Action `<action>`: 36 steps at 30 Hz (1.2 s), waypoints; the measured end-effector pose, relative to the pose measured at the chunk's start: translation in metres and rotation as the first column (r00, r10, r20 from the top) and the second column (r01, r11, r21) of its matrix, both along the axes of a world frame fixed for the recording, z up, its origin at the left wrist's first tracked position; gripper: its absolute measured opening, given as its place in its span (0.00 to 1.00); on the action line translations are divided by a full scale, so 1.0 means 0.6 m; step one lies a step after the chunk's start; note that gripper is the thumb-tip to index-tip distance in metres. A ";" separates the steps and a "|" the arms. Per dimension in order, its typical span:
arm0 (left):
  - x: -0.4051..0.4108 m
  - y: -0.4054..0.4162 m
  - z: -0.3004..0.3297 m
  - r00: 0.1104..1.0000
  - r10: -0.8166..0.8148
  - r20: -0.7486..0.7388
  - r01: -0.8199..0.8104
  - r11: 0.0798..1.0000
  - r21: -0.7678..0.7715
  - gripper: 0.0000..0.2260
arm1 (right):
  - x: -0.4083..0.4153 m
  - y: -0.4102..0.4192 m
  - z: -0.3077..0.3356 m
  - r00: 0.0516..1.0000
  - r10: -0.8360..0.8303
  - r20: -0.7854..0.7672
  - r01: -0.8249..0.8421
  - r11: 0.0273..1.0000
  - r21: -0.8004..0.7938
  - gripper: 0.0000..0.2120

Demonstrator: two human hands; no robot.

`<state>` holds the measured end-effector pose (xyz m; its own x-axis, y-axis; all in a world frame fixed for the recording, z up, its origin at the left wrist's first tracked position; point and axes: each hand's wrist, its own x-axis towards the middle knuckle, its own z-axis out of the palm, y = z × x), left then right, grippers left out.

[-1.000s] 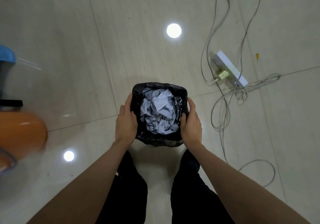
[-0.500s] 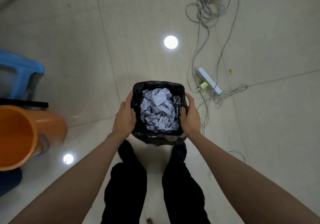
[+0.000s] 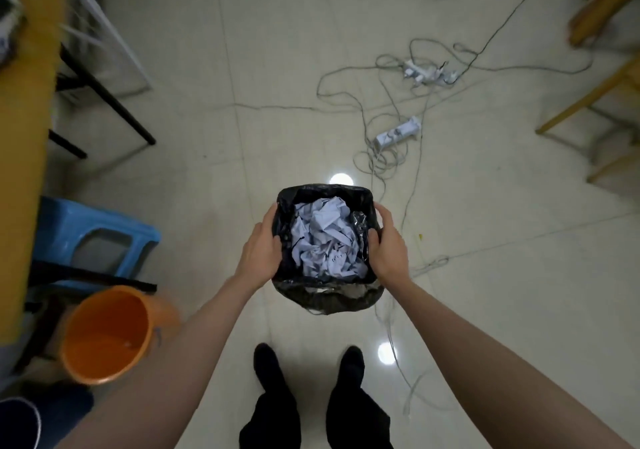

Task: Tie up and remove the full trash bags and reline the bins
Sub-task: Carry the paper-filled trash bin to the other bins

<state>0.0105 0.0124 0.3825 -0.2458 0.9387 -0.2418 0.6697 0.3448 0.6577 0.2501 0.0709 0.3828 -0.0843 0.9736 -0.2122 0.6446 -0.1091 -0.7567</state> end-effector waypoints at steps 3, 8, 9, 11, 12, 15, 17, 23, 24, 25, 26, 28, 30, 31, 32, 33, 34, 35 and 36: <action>0.000 0.027 0.095 1.000 0.002 -0.027 0.000 0.998 0.067 0.29 | 0.001 0.026 0.084 1.000 -0.009 0.002 0.009 0.999 0.049 0.22; -0.003 0.071 0.213 0.996 -0.009 -0.087 0.022 0.989 0.147 0.27 | 0.010 0.074 0.203 1.000 -0.010 -0.010 0.011 0.994 0.106 0.21; -0.004 0.081 0.234 0.995 -0.012 -0.096 0.026 0.988 0.150 0.27 | 0.012 0.085 0.225 1.000 -0.003 -0.005 0.003 0.993 0.117 0.21; -0.004 0.103 0.272 0.993 -0.013 -0.118 0.032 0.987 0.160 0.26 | 0.018 0.107 0.268 1.000 0.003 -0.002 -0.003 0.991 0.135 0.21; -0.002 0.115 0.291 0.992 -0.009 -0.129 0.031 0.985 0.169 0.26 | 0.022 0.117 0.291 1.000 0.005 -0.002 -0.004 0.990 0.144 0.21; 0.011 0.149 0.349 0.990 -0.002 -0.142 0.030 0.979 0.200 0.25 | 0.033 0.153 0.350 1.000 0.009 0.017 -0.011 0.987 0.163 0.20; 0.018 0.169 0.384 0.990 -0.010 -0.142 0.041 0.974 0.222 0.25 | 0.041 0.175 0.387 1.000 0.002 0.023 -0.006 0.985 0.172 0.20; 0.036 0.233 0.492 0.990 0.028 -0.141 0.014 0.959 0.284 0.24 | 0.062 0.238 0.494 0.999 -0.018 -0.036 0.026 0.973 0.231 0.19; 0.036 0.244 0.508 0.989 0.034 -0.142 0.009 0.956 0.293 0.24 | 0.063 0.248 0.511 0.999 -0.020 -0.035 0.029 0.967 0.255 0.18; 0.036 0.255 0.525 0.989 0.040 -0.140 0.003 0.955 0.295 0.23 | 0.063 0.258 0.528 0.999 -0.025 -0.027 0.032 0.961 0.275 0.18; 0.035 0.265 0.540 0.989 0.043 -0.141 0.001 0.954 0.299 0.23 | 0.062 0.270 0.542 0.999 -0.031 -0.018 0.034 0.956 0.291 0.18; 0.034 0.284 0.564 0.988 0.042 -0.147 0.006 0.950 0.313 0.23 | 0.060 0.293 0.568 1.000 -0.027 -0.016 0.031 0.949 0.312 0.18; 0.031 0.304 0.580 0.988 0.047 -0.150 0.004 0.945 0.326 0.23 | 0.055 0.317 0.585 1.000 -0.020 -0.009 0.021 0.945 0.325 0.18; 0.028 0.314 0.586 0.987 0.052 -0.151 0.001 0.943 0.331 0.23 | 0.051 0.327 0.591 1.000 -0.016 -0.010 0.019 0.944 0.328 0.18; 0.023 0.326 0.589 0.987 0.056 -0.152 -0.002 0.942 0.337 0.23 | 0.047 0.339 0.595 1.000 -0.011 -0.015 0.015 0.943 0.331 0.18; 0.017 0.338 0.592 0.987 0.060 -0.151 -0.005 0.939 0.343 0.23 | 0.042 0.351 0.598 1.000 -0.007 -0.017 0.012 0.942 0.335 0.18; 0.011 0.351 0.592 0.987 0.064 -0.149 -0.008 0.937 0.350 0.22 | 0.037 0.364 0.601 1.000 -0.004 -0.013 0.008 0.941 0.339 0.18; 0.005 0.362 0.592 0.987 0.070 -0.147 -0.013 0.934 0.357 0.22 | 0.030 0.378 0.603 1.000 -0.003 -0.003 0.004 0.938 0.347 0.18; -0.003 0.375 0.591 0.987 0.077 -0.142 -0.020 0.931 0.364 0.23 | 0.022 0.392 0.604 1.000 -0.002 0.005 0.000 0.935 0.354 0.18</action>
<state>0.0087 0.2373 0.7370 -0.3000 0.9415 0.1537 0.7594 0.1382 0.6357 0.2635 0.3061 0.7454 -0.0832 0.9858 0.1460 0.6489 0.1648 -0.7428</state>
